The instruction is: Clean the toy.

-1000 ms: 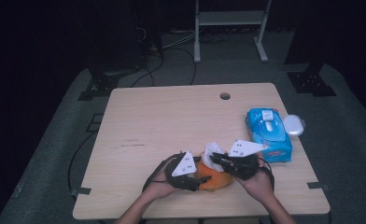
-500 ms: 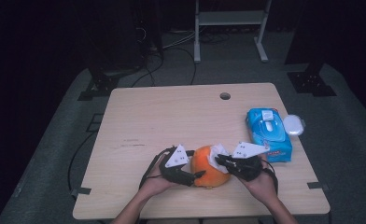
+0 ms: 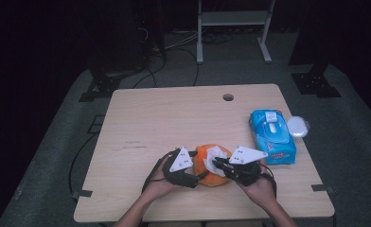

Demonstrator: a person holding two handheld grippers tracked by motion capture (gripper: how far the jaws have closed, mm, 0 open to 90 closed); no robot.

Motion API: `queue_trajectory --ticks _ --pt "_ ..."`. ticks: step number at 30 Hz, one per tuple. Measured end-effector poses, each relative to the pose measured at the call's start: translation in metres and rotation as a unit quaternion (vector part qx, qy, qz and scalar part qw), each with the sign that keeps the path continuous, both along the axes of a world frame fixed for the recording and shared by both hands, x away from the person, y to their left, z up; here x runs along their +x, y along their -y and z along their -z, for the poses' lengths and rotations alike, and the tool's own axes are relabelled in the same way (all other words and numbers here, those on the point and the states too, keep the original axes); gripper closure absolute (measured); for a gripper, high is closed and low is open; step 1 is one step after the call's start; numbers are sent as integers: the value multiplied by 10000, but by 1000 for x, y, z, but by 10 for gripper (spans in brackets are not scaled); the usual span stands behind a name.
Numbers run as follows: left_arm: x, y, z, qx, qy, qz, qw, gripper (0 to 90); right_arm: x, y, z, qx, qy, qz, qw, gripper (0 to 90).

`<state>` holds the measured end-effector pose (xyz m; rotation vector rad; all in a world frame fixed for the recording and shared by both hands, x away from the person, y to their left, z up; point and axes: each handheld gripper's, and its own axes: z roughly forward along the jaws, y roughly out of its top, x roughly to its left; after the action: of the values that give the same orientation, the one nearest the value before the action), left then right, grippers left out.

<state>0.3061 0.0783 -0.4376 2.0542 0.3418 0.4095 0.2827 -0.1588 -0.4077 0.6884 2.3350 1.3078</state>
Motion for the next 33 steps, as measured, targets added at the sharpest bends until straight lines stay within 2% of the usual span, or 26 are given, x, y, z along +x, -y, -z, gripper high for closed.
queue_trajectory --ticks 2,4,8,10,12,14,16,17,22,24,25,27,30,33 --pt "1 -1 -1 -12 -69 124 9999 140 7 3 2 43 -104 134 9998 835" --pt "1 -1 2 19 -123 265 9996 138 11 9 2 60 -88 318 9994 835" --pt "1 1 3 28 -25 335 9994 280 20 21 3 176 -197 476 9985 833" --pt "1 3 2 39 7 318 9995 322 17 20 1 191 -135 531 9983 834" --pt "0 4 2 54 1 292 9996 330 12 18 -2 244 -37 403 9989 834" --pt "-1 4 2 76 -17 262 9996 329 6 11 -4 315 -40 114 9994 833" --pt "-2 4 1 135 -26 262 9996 323 2 6 -4 222 -40 -22 9997 831" --pt "-2 3 1 133 -29 265 9996 322 1 4 -2 119 6 -24 9999 832" --pt "-1 4 2 87 -60 257 9996 324 0 9 -4 232 -40 48 9997 832" --pt "1 3 2 63 -133 229 9996 324 -5 3 -4 228 -73 -132 9996 832" --pt "2 2 3 70 -145 217 9996 324 -7 -1 -2 104 -44 -257 9996 832" --pt "3 1 4 89 -183 214 9996 324 -9 -5 2 -49 -36 -301 9995 832" --pt "4 1 5 53 -223 190 9996 324 -8 4 4 -68 -128 -274 9995 831" --pt "4 1 5 51 -237 192 9995 322 -9 19 6 -138 -200 -82 9997 831"
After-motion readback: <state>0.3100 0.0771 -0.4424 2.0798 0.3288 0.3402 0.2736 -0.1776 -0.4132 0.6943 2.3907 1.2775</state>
